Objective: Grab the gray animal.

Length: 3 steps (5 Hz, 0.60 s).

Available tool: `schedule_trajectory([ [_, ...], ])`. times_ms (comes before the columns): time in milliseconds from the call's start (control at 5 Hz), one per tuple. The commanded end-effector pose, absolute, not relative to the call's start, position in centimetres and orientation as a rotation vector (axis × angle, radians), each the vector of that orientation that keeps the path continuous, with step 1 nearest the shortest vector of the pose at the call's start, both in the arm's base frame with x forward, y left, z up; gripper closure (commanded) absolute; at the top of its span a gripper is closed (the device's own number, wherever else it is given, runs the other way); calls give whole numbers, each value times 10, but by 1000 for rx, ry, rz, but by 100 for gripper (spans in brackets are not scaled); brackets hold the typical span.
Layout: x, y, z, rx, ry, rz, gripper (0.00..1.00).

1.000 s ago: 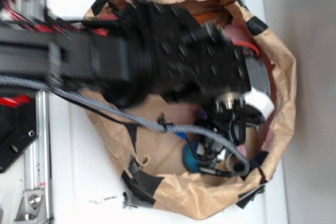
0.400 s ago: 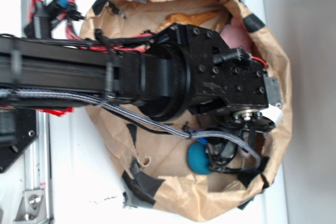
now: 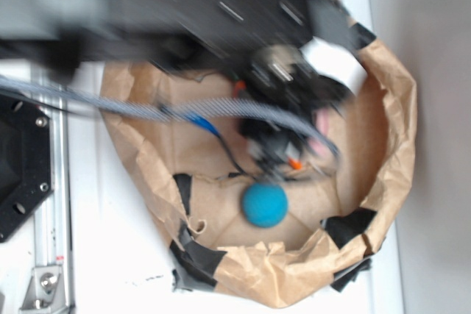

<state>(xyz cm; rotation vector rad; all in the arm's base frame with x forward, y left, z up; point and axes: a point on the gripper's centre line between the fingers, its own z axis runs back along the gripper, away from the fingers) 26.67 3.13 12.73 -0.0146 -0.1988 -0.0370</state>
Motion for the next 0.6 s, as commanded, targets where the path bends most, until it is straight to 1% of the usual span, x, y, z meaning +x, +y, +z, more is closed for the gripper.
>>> schedule_trajectory([
  [0, 234, 30, 175, -42, -276, 92, 100],
  [200, 227, 26, 165, -40, -282, 127, 100],
  [400, 229, 18, 159, -11, -259, 107, 100],
])
